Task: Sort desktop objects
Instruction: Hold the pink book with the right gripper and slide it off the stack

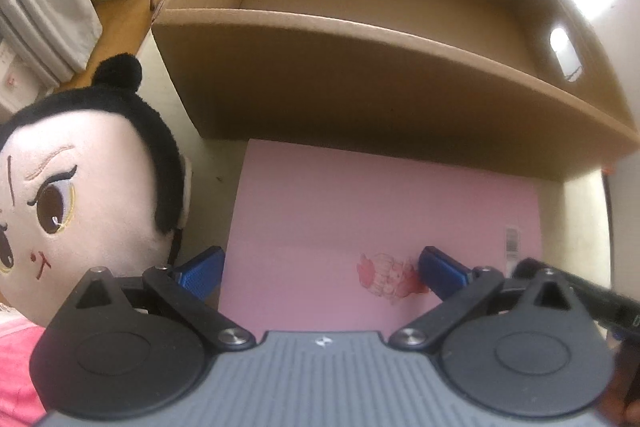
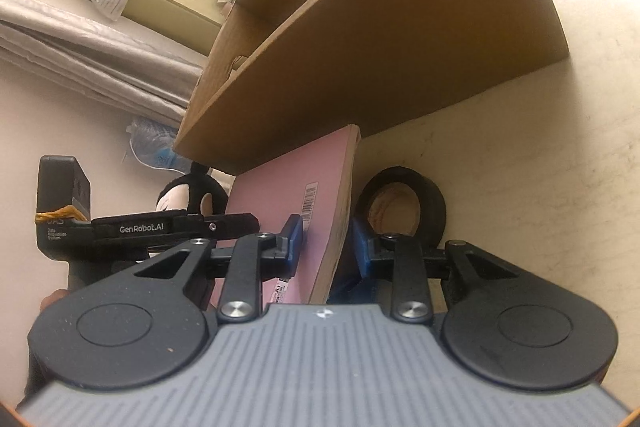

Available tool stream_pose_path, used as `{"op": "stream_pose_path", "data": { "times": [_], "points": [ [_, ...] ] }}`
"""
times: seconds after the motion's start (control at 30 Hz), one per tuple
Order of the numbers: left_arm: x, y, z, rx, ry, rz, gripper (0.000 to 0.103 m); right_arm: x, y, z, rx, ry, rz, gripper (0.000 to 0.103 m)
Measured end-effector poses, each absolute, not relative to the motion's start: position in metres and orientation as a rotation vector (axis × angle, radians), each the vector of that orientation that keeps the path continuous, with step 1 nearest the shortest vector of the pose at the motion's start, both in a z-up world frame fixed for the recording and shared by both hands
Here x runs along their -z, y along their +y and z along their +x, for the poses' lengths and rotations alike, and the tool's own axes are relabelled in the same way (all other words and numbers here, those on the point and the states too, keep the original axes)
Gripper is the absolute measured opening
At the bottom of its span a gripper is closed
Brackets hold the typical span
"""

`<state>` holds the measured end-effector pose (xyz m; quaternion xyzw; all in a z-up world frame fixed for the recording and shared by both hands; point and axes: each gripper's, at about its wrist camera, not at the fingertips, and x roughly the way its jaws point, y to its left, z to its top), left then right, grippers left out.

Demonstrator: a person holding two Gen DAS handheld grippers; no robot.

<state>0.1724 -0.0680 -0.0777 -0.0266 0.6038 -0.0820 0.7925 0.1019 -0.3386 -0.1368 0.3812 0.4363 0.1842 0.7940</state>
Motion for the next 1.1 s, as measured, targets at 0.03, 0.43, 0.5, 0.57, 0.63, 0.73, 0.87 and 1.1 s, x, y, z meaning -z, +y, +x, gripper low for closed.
{"op": "stream_pose_path", "data": {
  "times": [0.03, 0.43, 0.5, 0.57, 0.63, 0.73, 0.87, 1.1],
  "points": [
    [0.077, -0.069, 0.171, 0.178, 1.294, -0.051, 0.103, 0.137, -0.339, 0.102, -0.398, 0.938, 0.821, 0.026],
    [0.059, -0.082, 0.127, 0.259, 1.278, -0.062, 0.103, 0.130, -0.347, 0.096, -0.368, 0.933, 0.797, 0.025],
    [0.055, -0.080, 0.115, 0.284, 1.277, -0.072, 0.103, 0.126, -0.348, 0.090, -0.360, 0.930, 0.777, 0.025],
    [0.054, -0.075, 0.112, 0.305, 1.267, -0.091, 0.103, 0.123, -0.347, 0.085, -0.353, 0.931, 0.755, 0.025],
    [0.054, -0.071, 0.098, 0.316, 1.251, -0.121, 0.103, 0.121, -0.345, 0.078, -0.341, 0.933, 0.729, 0.025],
    [0.057, -0.066, 0.085, 0.329, 1.210, -0.144, 0.103, 0.117, -0.342, 0.069, -0.324, 0.922, 0.687, 0.026],
    [0.060, -0.064, 0.072, 0.336, 1.148, -0.187, 0.103, 0.113, -0.337, 0.062, -0.305, 0.906, 0.636, 0.026],
    [0.070, -0.061, 0.084, 0.377, 1.091, -0.189, 0.103, 0.111, -0.327, 0.056, -0.264, 0.887, 0.593, 0.027]
  ]
}}
